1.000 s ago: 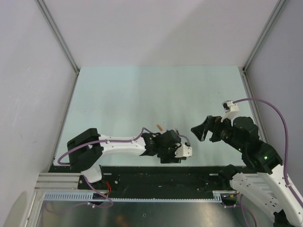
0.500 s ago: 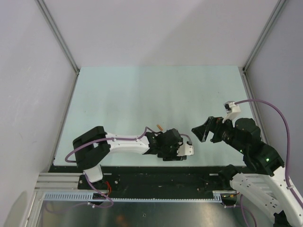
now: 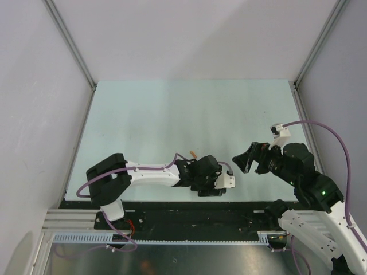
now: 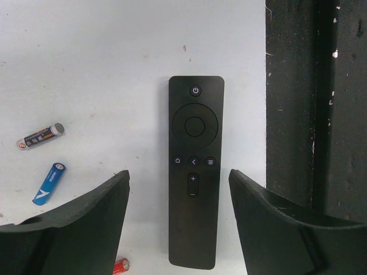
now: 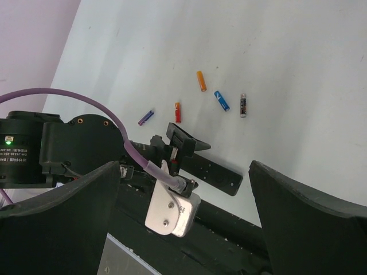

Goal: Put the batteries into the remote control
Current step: Pick up the remote control from the center of the board, then adjust the remote control, then remove the battery cover from the remote control.

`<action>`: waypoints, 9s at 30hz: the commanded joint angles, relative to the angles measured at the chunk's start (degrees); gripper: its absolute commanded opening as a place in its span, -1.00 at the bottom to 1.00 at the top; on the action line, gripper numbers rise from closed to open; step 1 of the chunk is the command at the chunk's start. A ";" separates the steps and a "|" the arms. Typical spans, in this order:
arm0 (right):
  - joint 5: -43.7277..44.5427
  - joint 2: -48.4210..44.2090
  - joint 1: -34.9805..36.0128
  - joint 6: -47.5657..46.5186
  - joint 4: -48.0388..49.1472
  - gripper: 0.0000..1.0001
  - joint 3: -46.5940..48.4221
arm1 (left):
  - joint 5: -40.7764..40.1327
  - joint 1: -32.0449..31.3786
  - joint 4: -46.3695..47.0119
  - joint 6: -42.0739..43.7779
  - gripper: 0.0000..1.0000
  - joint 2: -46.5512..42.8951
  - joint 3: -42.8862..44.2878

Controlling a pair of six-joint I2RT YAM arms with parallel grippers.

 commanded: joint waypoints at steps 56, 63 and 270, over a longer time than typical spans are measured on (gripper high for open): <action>2.82 -6.14 0.23 2.95 0.94 0.99 2.80 | 7.84 9.03 2.41 -5.22 -0.41 -7.68 3.83; 13.47 -11.95 0.23 2.95 4.18 1.00 0.26 | 16.73 19.68 18.38 -22.97 -0.61 -20.94 -2.56; -15.72 24.96 9.99 31.25 67.56 0.89 -18.65 | -23.96 15.91 79.49 -67.82 -1.00 -38.81 -38.80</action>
